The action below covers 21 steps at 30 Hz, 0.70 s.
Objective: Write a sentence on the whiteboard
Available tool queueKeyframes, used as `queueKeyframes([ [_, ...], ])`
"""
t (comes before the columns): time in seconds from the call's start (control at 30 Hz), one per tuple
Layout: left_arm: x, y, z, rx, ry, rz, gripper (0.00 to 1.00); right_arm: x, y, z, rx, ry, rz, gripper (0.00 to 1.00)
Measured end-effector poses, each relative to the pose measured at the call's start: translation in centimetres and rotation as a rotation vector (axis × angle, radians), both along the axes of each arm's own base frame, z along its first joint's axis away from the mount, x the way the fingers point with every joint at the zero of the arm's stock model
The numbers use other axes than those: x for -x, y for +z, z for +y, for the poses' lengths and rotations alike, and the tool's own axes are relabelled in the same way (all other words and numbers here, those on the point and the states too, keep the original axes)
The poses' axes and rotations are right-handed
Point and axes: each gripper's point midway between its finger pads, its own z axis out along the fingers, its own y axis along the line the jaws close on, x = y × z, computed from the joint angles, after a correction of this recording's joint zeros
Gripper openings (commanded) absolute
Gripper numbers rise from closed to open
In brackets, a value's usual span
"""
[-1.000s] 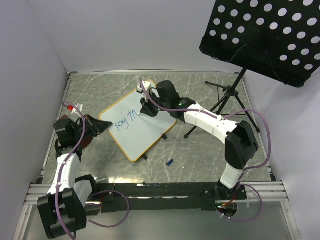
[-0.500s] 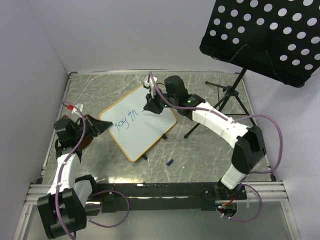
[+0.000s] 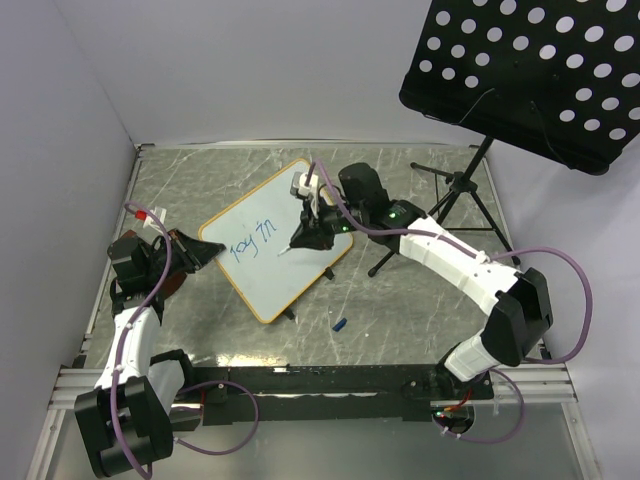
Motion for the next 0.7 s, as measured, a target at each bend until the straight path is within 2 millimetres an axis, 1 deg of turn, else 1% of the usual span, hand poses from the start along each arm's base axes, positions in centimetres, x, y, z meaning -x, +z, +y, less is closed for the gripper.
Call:
queueKeyframes([
  [0.07,0.0,0.0,0.0,0.0,0.0,-0.001,0.01,0.9,-0.8,-0.1,0.012,0.017,0.029,0.0],
  [0.13,0.0,0.0,0.0,0.0,-0.001,-0.002,0.01,1.5,-1.1,0.0,0.018,0.03,0.044,0.0],
  [0.23,0.0,0.1,-0.1,-0.001,-0.003,-0.005,0.01,2.2,-0.7,0.2,0.008,0.05,0.043,0.0],
  [0.37,0.0,0.2,-0.1,-0.005,-0.005,-0.012,0.01,3.1,0.4,0.2,-0.015,0.074,0.029,0.0],
  [0.47,0.1,0.3,-0.3,-0.013,-0.011,-0.025,0.01,3.2,0.7,0.2,-0.021,0.082,0.018,0.0],
  [0.7,0.1,0.3,-0.3,-0.016,-0.011,-0.026,0.01,3.3,0.4,0.1,-0.017,0.089,0.014,0.0],
])
